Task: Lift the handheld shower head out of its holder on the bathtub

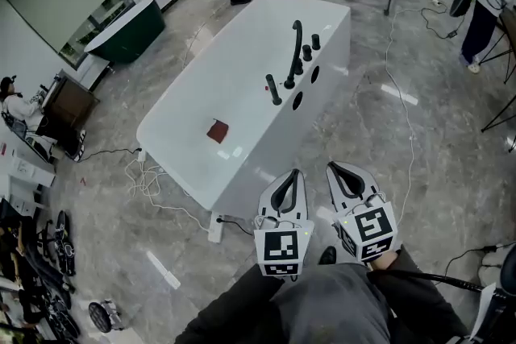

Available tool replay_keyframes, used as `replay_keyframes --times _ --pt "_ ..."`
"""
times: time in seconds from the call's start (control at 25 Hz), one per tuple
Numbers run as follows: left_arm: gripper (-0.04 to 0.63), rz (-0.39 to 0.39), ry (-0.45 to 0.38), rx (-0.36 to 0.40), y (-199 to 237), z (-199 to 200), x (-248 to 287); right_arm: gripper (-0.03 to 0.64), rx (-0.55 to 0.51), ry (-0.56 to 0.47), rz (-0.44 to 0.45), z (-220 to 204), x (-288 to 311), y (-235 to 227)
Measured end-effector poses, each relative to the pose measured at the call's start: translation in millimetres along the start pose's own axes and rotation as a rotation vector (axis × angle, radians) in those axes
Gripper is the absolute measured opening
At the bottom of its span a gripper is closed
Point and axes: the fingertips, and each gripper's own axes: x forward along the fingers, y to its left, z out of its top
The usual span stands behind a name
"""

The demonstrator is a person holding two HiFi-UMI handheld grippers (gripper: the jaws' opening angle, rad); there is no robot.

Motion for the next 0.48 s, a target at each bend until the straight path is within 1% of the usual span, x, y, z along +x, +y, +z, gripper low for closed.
replay_keyframes --times 0.28,0.48 --pt "0.003 0.021 0.047 -0.012 8 -18 11 0.005 -0.015 -0.005 0.024 -3 11 -3" --pt "0.003 0.026 0.045 -0.032 27 -25 44 0.005 -0.020 0.015 0.029 -10 42 -18"
